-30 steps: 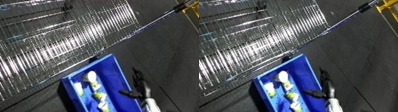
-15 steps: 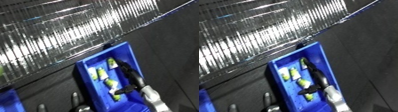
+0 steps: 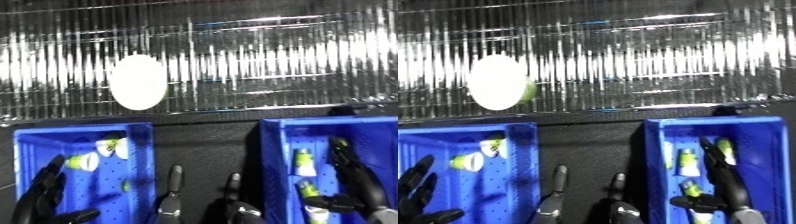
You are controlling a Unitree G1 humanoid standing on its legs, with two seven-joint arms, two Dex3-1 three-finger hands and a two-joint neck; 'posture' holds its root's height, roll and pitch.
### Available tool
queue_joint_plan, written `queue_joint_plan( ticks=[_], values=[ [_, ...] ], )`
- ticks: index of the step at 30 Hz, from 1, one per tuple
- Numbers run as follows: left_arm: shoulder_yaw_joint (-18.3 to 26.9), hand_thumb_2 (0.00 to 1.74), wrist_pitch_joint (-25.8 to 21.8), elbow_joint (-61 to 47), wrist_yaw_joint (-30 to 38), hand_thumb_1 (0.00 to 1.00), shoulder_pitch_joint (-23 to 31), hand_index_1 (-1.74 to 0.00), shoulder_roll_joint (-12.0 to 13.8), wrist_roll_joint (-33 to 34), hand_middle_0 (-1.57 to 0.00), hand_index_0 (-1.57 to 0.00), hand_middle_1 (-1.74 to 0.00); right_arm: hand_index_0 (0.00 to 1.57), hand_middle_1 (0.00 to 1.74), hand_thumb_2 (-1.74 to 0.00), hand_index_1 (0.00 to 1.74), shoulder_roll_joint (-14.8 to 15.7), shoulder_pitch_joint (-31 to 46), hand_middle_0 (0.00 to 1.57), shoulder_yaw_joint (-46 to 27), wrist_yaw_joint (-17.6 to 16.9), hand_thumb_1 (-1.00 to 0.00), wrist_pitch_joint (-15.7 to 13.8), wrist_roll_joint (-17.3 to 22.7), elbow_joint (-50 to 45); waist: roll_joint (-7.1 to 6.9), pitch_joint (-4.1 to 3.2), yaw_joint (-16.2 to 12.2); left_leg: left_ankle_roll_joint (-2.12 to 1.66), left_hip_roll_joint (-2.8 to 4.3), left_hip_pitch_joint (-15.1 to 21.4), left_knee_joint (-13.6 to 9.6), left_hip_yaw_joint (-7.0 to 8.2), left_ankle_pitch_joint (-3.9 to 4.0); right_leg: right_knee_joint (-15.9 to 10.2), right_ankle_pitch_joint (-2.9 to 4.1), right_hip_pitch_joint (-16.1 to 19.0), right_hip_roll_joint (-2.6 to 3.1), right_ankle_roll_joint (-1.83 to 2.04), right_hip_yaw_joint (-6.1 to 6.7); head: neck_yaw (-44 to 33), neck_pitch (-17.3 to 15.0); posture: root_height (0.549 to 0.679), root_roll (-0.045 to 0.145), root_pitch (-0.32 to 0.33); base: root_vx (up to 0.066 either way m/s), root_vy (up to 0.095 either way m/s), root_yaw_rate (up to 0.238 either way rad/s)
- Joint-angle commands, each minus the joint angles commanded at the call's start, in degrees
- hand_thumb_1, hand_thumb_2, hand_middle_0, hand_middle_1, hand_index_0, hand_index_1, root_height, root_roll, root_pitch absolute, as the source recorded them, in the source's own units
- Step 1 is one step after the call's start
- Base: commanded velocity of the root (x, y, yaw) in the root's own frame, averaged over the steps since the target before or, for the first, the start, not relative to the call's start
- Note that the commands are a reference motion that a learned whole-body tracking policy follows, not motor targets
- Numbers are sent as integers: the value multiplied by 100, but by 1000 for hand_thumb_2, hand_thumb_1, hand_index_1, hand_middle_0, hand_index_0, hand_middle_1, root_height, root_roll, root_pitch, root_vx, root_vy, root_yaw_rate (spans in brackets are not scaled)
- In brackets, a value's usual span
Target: Pick up the object and place it into the box
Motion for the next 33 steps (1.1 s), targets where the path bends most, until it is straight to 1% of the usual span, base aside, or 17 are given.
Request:
queue_joint_plan(
  ticks=[3,7,10,13,19,23,26,29,33],
  values=[
    [10,0,-31,6,-34,0,-43,0,50,16,0,0,0,0,0,0,0,98,56,0,52,-87,0,-22,45,-12,-57,31,51,17,22,-41,84,-12,-29,-3,-6,22,-13,11,-37,-598,146,660,57,66,2,-41,71],
    [9,0,-130,9,-51,0,-45,0,79,6,0,0,0,0,0,0,0,219,113,0,142,-127,0,-88,36,6,-126,71,122,37,52,-79,149,-16,-59,47,-47,37,-36,15,-92,-1367,366,659,51,63,-3,-23,33],
    [17,0,-199,15,-46,0,-33,0,97,-5,0,0,0,0,0,0,0,305,142,0,202,-108,0,-146,9,46,-176,89,182,45,66,-100,175,-30,-75,88,-76,46,-56,20,-135,-1759,480,658,47,61,1,-24,47],
    [45,0,-290,42,-60,0,-31,0,121,-29,0,0,0,0,0,0,0,375,136,0,256,-62,0,-197,-3,109,-228,100,242,48,79,-119,182,-46,-80,125,-98,47,-76,26,-173,-1960,567,657,43,59,4,-27,49],
    [137,0,-590,-23,-193,0,-16,0,183,-140,0,0,0,0,0,0,0,486,120,0,351,-8,0,-272,25,243,-328,132,355,40,118,-156,182,-73,-85,220,-134,15,-106,39,-233,-1931,621,655,36,58,4,-24,61],
    [164,0,-864,-326,-266,0,9,0,213,-215,0,0,0,0,0,0,0,517,148,0,366,-36,0,-235,83,298,-365,139,422,33,123,-189,175,-106,-89,258,-140,-11,-121,52,-259,-1772,591,654,33,60,12,-9,54],
    [96,0,-1064,-777,-271,0,41,0,222,-212,0,0,0,0,0,0,0,514,202,0,327,-61,0,-184,148,332,-372,139,484,33,106,-215,155,-144,-99,239,-122,-20,-138,68,-286,-1542,611,655,32,65,16,-10,85],
    [-44,0,-1176,-1403,-258,0,118,0,259,-124,0,0,0,0,0,0,0,487,271,0,244,-37,0,-172,238,427,-357,139,558,42,77,-261,146,-189,-121,225,-97,-46,-161,88,-326,-1256,592,655,31,72,5,-18,117],
    [-233,0,-1104,-2317,-288,0,270,0,417,-210,0,0,0,0,0,0,0,455,382,0,138,-9,0,-160,376,551,-314,139,648,53,26,-327,160,-250,-146,234,-68,-81,-197,105,-378,-929,572,656,30,80,5,-15,125]
  ],
)
